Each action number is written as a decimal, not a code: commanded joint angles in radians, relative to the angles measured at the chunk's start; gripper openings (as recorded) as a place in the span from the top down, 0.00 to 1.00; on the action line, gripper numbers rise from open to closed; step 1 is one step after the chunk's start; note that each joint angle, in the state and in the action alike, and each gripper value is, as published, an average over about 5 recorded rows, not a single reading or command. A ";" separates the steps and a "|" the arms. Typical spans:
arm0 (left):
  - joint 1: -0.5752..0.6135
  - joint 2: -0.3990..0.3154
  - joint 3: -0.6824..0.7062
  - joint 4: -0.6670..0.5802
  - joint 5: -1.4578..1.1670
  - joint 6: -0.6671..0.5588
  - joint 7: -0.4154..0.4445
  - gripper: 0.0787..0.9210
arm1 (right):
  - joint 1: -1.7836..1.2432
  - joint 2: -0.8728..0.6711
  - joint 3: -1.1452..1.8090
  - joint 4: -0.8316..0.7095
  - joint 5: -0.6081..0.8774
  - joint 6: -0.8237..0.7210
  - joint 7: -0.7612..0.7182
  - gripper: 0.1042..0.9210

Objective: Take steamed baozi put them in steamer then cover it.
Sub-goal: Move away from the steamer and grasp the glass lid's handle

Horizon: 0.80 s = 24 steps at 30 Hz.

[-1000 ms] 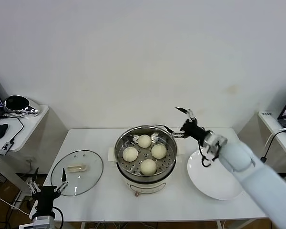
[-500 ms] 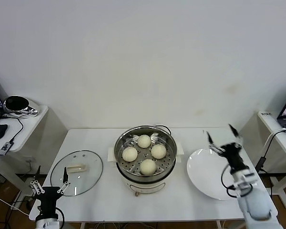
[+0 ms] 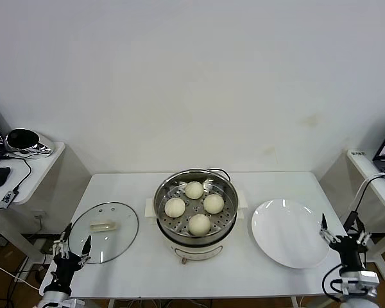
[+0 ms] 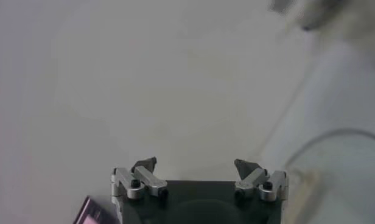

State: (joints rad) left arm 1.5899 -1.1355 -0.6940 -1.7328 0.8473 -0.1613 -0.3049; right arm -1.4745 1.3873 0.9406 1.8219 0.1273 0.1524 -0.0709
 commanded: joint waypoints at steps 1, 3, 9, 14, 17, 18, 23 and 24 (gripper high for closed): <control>-0.164 0.070 0.041 0.201 0.324 0.008 0.045 0.12 | -0.065 0.068 0.071 -0.018 -0.006 -0.040 0.037 0.12; -0.212 0.079 0.061 0.245 0.333 0.005 0.041 0.12 | -0.060 0.073 0.068 -0.029 -0.015 -0.031 0.043 0.12; -0.292 0.092 0.105 0.302 0.345 0.000 0.042 0.12 | -0.064 0.084 0.070 -0.026 -0.026 -0.022 0.050 0.12; -0.301 0.089 0.143 0.309 0.346 0.004 0.051 0.12 | -0.075 0.091 0.077 -0.026 -0.029 -0.014 0.051 0.12; -0.310 0.088 0.157 0.319 0.346 0.005 0.056 0.12 | -0.080 0.095 0.079 -0.026 -0.031 -0.010 0.051 0.12; -0.313 0.089 0.159 0.322 0.346 0.005 0.058 0.12 | -0.081 0.096 0.080 -0.025 -0.031 -0.010 0.051 0.12; -0.339 0.096 0.171 0.343 0.346 0.006 0.058 0.12 | -0.086 0.097 0.088 -0.026 -0.033 -0.004 0.050 0.12; -0.348 0.097 0.173 0.350 0.346 0.006 0.058 0.12 | -0.087 0.098 0.089 -0.027 -0.034 -0.003 0.050 0.12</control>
State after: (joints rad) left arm 1.3083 -1.0501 -0.5533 -1.4423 1.1574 -0.1574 -0.2544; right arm -1.5513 1.4758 1.0179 1.7991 0.0964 0.1490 -0.0253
